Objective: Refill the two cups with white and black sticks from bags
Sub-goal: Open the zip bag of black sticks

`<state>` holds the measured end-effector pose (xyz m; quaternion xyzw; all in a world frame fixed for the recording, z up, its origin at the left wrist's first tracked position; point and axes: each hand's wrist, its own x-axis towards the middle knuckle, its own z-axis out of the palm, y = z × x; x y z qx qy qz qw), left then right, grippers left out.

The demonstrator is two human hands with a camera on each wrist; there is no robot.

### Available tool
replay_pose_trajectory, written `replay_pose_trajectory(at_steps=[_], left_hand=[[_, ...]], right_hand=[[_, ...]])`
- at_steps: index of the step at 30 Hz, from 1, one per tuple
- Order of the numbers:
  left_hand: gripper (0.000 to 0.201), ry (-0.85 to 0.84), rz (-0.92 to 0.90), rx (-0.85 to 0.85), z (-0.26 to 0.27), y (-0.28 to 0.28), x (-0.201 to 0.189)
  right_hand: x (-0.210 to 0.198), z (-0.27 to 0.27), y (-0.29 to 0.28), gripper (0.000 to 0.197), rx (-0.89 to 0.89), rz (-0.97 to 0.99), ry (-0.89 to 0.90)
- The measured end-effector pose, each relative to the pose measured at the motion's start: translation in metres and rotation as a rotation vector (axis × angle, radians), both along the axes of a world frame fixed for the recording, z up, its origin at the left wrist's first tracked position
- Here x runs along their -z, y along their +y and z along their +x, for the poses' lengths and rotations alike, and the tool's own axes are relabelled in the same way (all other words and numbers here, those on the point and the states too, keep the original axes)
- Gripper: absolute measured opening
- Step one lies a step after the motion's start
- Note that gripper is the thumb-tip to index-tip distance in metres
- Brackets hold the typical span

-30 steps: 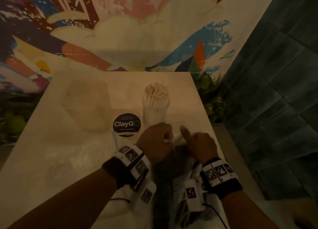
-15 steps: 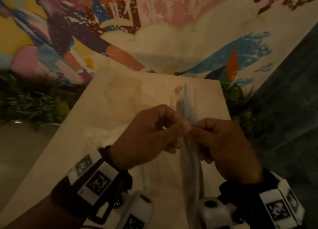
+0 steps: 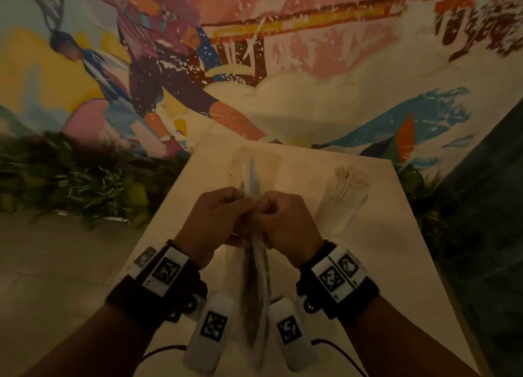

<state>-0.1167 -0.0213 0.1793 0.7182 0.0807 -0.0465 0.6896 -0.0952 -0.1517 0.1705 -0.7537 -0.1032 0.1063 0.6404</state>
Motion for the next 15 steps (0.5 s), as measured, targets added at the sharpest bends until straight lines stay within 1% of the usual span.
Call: replay_pose_trajectory(at_steps=[3, 5, 8, 11, 13, 15], left_hand=[[0.023, 0.043, -0.003, -0.015, 0.004, 0.016, 0.02], [0.021, 0.042, -0.014, -0.024, 0.008, 0.024, 0.027], [0.021, -0.029, 0.057, -0.023, 0.015, 0.031, 0.033], [0.022, -0.106, 0.112, 0.014, 0.016, 0.029, 0.034], [0.021, -0.141, 0.134, 0.052, 0.016, 0.026, 0.035], [0.017, -0.127, 0.106, 0.071, 0.018, 0.025, 0.038]], right_hand=[[0.016, -0.001, 0.012, 0.02, 0.006, -0.01, 0.077], [0.017, 0.0, 0.014, 0.017, 0.072, 0.021, 0.101], [0.012, 0.003, 0.019, 0.023, 0.21, 0.028, 0.07], [0.012, 0.007, 0.028, 0.031, 0.291, -0.067, 0.006], [0.013, 0.012, 0.028, 0.026, 0.328, -0.079, 0.006], [0.013, 0.016, 0.024, 0.016, 0.311, -0.034, 0.045]])
